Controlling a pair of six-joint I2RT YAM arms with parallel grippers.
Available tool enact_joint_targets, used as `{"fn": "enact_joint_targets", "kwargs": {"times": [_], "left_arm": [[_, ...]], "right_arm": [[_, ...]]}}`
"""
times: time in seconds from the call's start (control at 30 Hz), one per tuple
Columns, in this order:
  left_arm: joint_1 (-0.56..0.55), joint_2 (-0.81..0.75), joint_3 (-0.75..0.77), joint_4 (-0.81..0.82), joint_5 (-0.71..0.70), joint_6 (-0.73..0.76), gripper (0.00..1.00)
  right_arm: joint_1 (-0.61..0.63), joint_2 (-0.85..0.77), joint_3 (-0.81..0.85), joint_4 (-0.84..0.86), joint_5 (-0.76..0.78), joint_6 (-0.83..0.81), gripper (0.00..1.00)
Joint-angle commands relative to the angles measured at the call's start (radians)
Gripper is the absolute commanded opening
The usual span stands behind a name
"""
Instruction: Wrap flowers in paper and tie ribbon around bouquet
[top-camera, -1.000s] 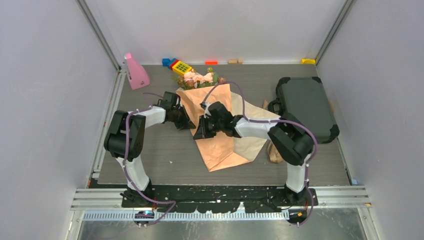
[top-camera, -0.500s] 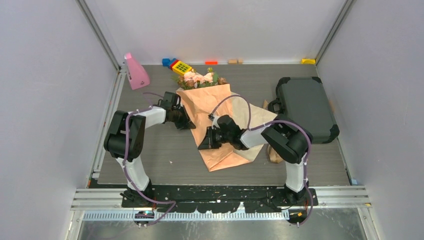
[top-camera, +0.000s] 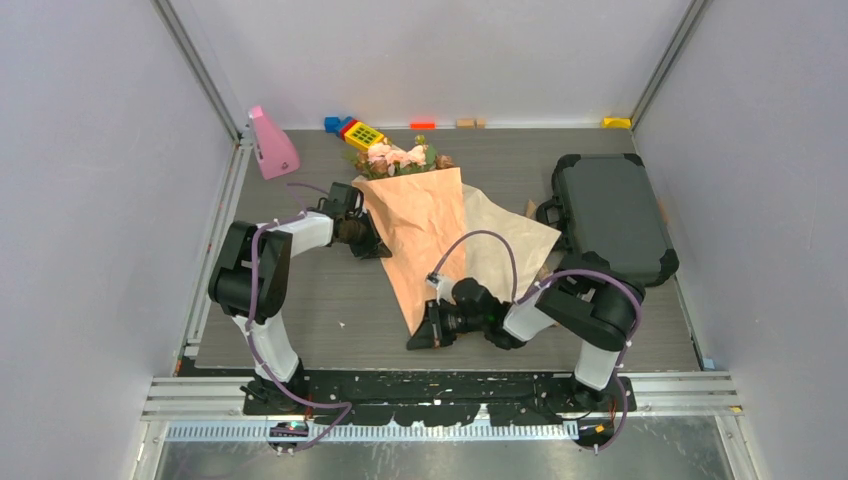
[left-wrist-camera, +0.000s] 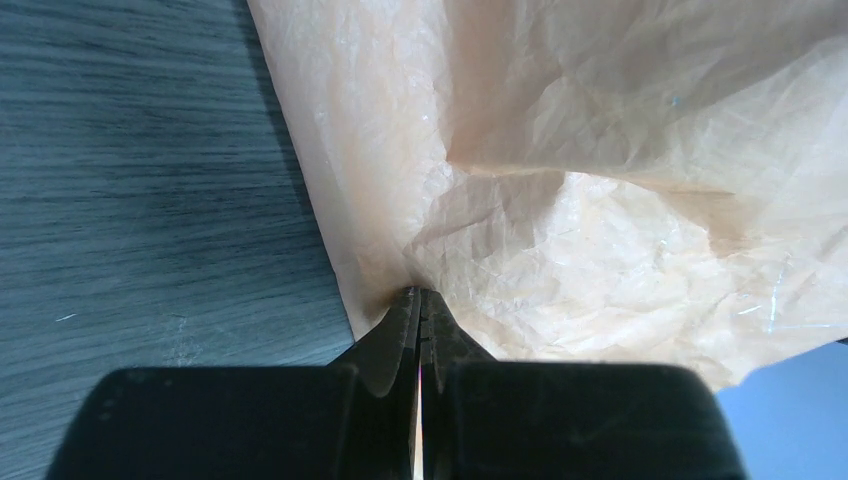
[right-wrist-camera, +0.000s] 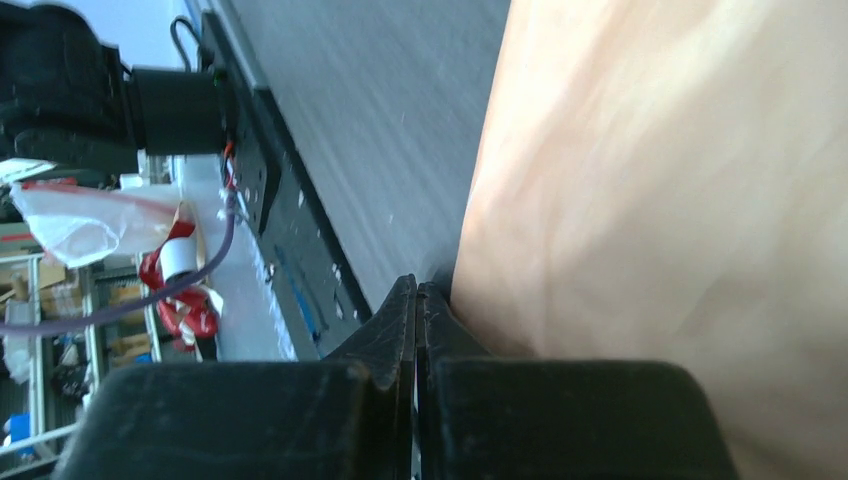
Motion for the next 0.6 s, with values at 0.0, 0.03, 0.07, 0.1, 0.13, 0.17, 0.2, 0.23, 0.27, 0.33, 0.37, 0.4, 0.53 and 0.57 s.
{"fn": "enact_joint_targets", "kwargs": {"times": [0.0, 0.03, 0.07, 0.1, 0.13, 0.17, 0.2, 0.23, 0.27, 0.33, 0.37, 0.4, 0.53, 0.57], "left_arm": [[0.006, 0.044, -0.034, -0.110, -0.183, 0.069, 0.00], [0.006, 0.040, -0.034, -0.113, -0.183, 0.071, 0.00], [0.006, 0.037, -0.034, -0.115, -0.182, 0.074, 0.00], [0.006, 0.034, -0.034, -0.117, -0.179, 0.075, 0.00], [0.006, 0.031, -0.035, -0.117, -0.175, 0.078, 0.00], [0.006, 0.027, -0.037, -0.117, -0.171, 0.080, 0.00], [0.006, 0.020, -0.037, -0.117, -0.165, 0.081, 0.00], [0.006, 0.013, -0.038, -0.117, -0.159, 0.084, 0.01], [0.006, 0.004, -0.040, -0.117, -0.155, 0.085, 0.03], [0.006, -0.017, -0.043, -0.119, -0.149, 0.086, 0.07], [0.006, -0.029, -0.043, -0.119, -0.142, 0.086, 0.10], [0.006, -0.040, -0.044, -0.119, -0.136, 0.088, 0.13], [0.005, -0.082, -0.042, -0.134, -0.132, 0.095, 0.20], [0.005, -0.089, -0.042, -0.141, -0.131, 0.095, 0.21]], "right_arm": [[0.031, 0.028, -0.135, -0.075, 0.040, 0.020, 0.01], [0.032, 0.029, -0.151, -0.055, 0.044, 0.028, 0.01], [0.032, 0.030, -0.160, -0.030, 0.045, 0.036, 0.01], [0.032, 0.030, -0.162, -0.016, 0.043, 0.040, 0.01], [0.032, 0.025, -0.159, -0.007, 0.039, 0.043, 0.01], [0.032, 0.017, -0.148, -0.005, 0.034, 0.043, 0.01], [0.032, 0.004, -0.140, -0.008, 0.027, 0.043, 0.01], [0.032, -0.017, -0.118, -0.027, 0.021, 0.038, 0.01], [0.032, -0.043, -0.100, -0.061, 0.017, 0.024, 0.01], [0.032, -0.116, -0.052, -0.163, 0.023, -0.015, 0.01], [0.032, -0.164, -0.024, -0.230, 0.037, -0.040, 0.02], [0.033, -0.215, 0.005, -0.308, 0.059, -0.069, 0.04], [0.032, -0.415, 0.098, -0.559, 0.221, -0.171, 0.12], [0.030, -0.454, 0.121, -0.616, 0.283, -0.190, 0.16]]}}
